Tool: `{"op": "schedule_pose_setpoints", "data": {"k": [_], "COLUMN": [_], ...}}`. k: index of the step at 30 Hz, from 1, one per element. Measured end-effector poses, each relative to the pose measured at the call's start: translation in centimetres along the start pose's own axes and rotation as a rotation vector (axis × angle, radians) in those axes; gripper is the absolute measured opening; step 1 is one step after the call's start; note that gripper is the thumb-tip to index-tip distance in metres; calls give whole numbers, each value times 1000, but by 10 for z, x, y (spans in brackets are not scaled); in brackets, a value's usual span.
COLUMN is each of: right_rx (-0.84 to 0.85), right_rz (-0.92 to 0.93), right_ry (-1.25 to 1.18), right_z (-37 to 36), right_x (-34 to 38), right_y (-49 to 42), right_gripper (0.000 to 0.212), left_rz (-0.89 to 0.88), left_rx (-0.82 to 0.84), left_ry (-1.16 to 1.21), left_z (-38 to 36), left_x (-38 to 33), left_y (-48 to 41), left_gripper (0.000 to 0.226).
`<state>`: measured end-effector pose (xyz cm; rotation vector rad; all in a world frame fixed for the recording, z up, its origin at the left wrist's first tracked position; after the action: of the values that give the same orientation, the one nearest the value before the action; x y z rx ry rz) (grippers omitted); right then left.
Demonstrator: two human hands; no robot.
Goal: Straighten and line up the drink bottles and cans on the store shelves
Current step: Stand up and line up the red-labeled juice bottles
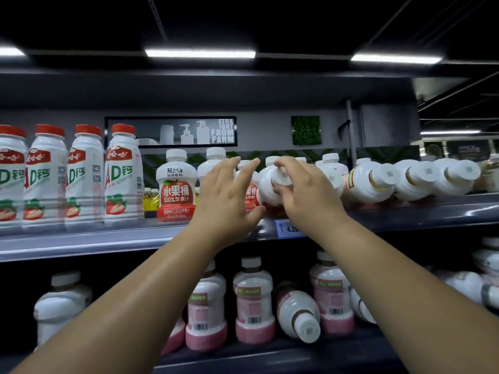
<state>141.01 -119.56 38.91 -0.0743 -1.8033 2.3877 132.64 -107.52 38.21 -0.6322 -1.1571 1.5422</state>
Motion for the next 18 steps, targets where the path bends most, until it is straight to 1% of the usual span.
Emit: {"op": "schedule_pose_setpoints", "data": {"k": [2, 4, 7, 10, 13, 15, 18], "right_rx": [-54, -81, 4, 35, 55, 67, 39], "right_rz": [-7, -85, -284, -394, -422, -382, -326], "right_ry": [-71, -184, -349, -363, -369, -331, -240], "right_z": [1, -2, -24, -49, -62, -67, -69], "right_x": [3, -2, -19, -38, -52, -54, -52], "right_y": [-17, -43, -76, -78, -59, -48, -40], "right_gripper": [36, 36, 38, 41, 63, 80, 96], "left_rz": [29, 42, 38, 40, 66, 95, 159], "left_rx": [10, 1, -20, -41, -22, -14, -42], "left_ry": [-28, -71, -95, -124, -171, -182, -188], "left_z": [0, 3, 6, 6, 2, -3, -8], "left_x": [8, 16, 24, 31, 42, 47, 48], "left_y": [0, 0, -1, 0, 4, 6, 7], "left_gripper": [86, 87, 87, 87, 85, 82, 81]}}
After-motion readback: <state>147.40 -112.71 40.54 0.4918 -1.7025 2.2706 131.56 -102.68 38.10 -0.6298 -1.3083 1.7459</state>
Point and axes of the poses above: each hand's wrist, its own y-axis away from the middle knuckle, its own z-axis out of the back of the hand, x = y × z, the point moved 8 cm from there along -y, towards the middle knuckle, and after that the axes turned 1 degree about x, right-handed, at the moved point
